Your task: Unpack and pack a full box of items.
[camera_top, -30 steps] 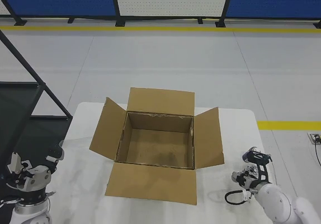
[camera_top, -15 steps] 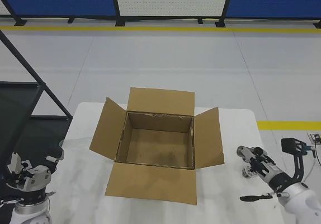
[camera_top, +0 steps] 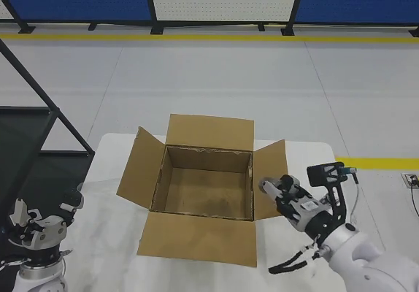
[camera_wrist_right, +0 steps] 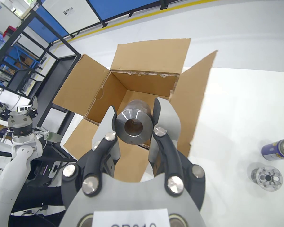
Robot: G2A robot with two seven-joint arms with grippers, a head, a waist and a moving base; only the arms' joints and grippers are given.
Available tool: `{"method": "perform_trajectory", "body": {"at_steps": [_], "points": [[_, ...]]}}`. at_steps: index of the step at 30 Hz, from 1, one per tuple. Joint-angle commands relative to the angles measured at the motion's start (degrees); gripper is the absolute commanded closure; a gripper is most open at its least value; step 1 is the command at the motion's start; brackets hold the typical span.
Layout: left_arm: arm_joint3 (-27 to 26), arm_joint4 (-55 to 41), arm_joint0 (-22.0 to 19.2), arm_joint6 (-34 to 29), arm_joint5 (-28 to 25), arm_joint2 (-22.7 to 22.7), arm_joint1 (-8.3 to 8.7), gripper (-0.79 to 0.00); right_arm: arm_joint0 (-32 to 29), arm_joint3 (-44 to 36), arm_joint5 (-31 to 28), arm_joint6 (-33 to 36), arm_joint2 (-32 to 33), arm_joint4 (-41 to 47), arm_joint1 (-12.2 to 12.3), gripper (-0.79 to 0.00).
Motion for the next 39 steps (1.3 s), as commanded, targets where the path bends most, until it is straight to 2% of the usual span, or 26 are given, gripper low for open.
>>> {"method": "perform_trajectory", "body": {"at_steps": [1,8,12,39], "points": [[0.0,0.0,0.0,0.0,0.0,0.0,0.0,-0.785,5.07,2.78,2.56,0.72,-6.98,-3.76,-0.67,0.0],[0.0,0.0,0.0,0.0,0.0,0.0,0.0,-0.785,20.89,15.77,11.41,1.05,-24.79,-9.0,-4.84,0.0],[0.0,0.0,0.0,0.0,0.0,0.0,0.0,-0.785,26.79,21.84,15.5,0.37,-29.57,-7.21,-7.35,0.0],[0.0,0.0,0.0,0.0,0.0,0.0,0.0,-0.785,26.79,21.84,15.5,0.37,-29.57,-7.21,-7.35,0.0]]}}
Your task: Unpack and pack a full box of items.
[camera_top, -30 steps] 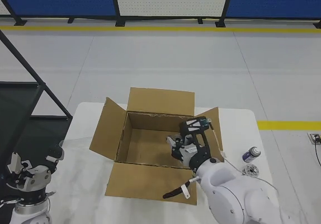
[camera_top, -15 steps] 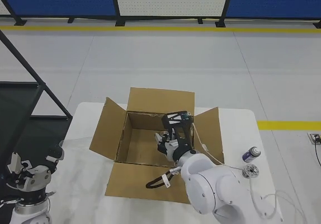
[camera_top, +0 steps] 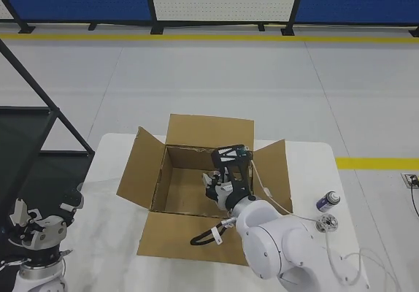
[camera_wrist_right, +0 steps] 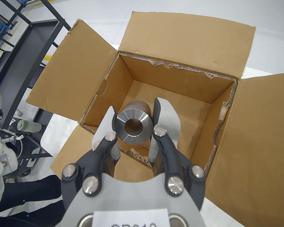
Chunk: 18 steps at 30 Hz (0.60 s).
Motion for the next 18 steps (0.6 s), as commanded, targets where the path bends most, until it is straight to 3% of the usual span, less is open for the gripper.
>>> {"method": "perform_trajectory", "body": {"at_steps": [1,16,17,18], "points": [[0.0,0.0,0.0,0.0,0.0,0.0,0.0,-0.785,0.0,0.0,0.0,0.0,0.0,0.0,0.0,0.0],[0.0,0.0,0.0,0.0,0.0,0.0,0.0,-0.785,0.0,0.0,0.0,0.0,0.0,0.0,0.0,0.0],[0.0,0.0,0.0,0.0,0.0,0.0,0.0,-0.785,0.0,0.0,0.0,0.0,0.0,0.0,0.0,-0.219],[0.0,0.0,0.0,0.0,0.0,0.0,0.0,-0.785,0.0,0.0,0.0,0.0,0.0,0.0,0.0,-0.111]]}}
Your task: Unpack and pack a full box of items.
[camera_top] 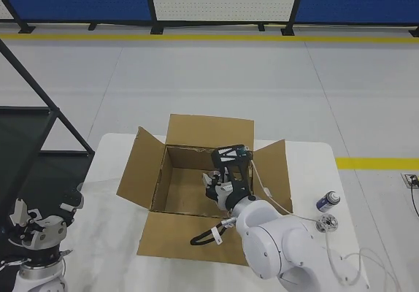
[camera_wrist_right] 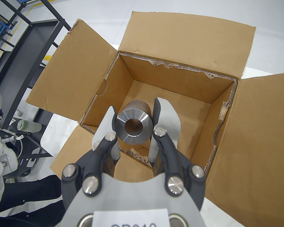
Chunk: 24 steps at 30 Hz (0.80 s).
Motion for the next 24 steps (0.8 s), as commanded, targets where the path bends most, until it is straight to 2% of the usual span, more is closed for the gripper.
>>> {"method": "perform_trajectory", "body": {"at_steps": [1,8,13,19,24], "points": [[0.0,0.0,0.0,0.0,0.0,0.0,0.0,-0.785,0.0,0.0,0.0,0.0,0.0,0.0,0.0,0.0],[0.0,0.0,0.0,0.0,0.0,0.0,0.0,-0.785,-0.72,0.46,-0.67,-0.97,0.21,0.3,-0.02,0.0],[0.0,0.0,0.0,0.0,0.0,0.0,0.0,-0.785,1.4,6.15,-1.36,-0.48,-0.98,-0.04,-1.18,0.0],[0.0,0.0,0.0,0.0,0.0,0.0,0.0,-0.785,9.86,17.3,0.2,1.85,-7.29,0.66,-5.06,0.0],[0.0,0.0,0.0,0.0,0.0,0.0,0.0,-0.785,17.14,28.81,-1.88,2.57,-12.32,5.56,-9.56,0.0]]}}
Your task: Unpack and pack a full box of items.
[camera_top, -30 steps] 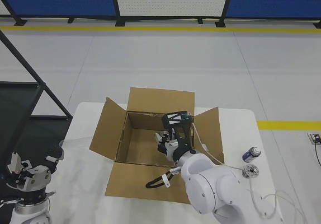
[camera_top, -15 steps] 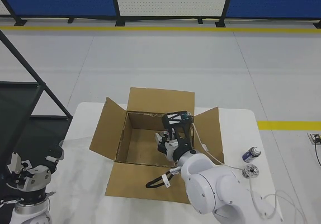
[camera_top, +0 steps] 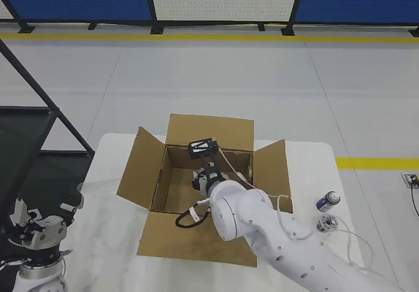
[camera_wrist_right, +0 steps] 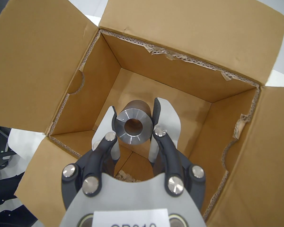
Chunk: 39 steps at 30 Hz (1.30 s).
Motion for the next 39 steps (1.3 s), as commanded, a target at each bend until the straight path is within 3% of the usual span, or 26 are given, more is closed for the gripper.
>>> {"method": "perform_trajectory", "body": {"at_steps": [1,9,24,31,39], "points": [[0.0,0.0,0.0,0.0,0.0,0.0,0.0,-0.785,3.14,6.23,-1.1,-0.14,-1.96,2.07,-2.02,0.0],[0.0,0.0,0.0,0.0,0.0,0.0,0.0,-0.785,9.86,25.56,-4.52,-2.98,-6.74,11.21,-10.18,0.0],[0.0,0.0,0.0,0.0,0.0,0.0,0.0,-0.785,8.87,28.4,-5.66,-3.18,-6.9,10.83,-10.6,0.0],[0.0,0.0,0.0,0.0,0.0,0.0,0.0,-0.785,9.98,36.78,-6.35,-0.67,-9.41,9.58,-13.72,0.0],[0.0,0.0,0.0,0.0,0.0,0.0,0.0,-0.785,12.62,48.49,-6.84,-1.25,-10.98,10.04,-19.1,0.0]]}}
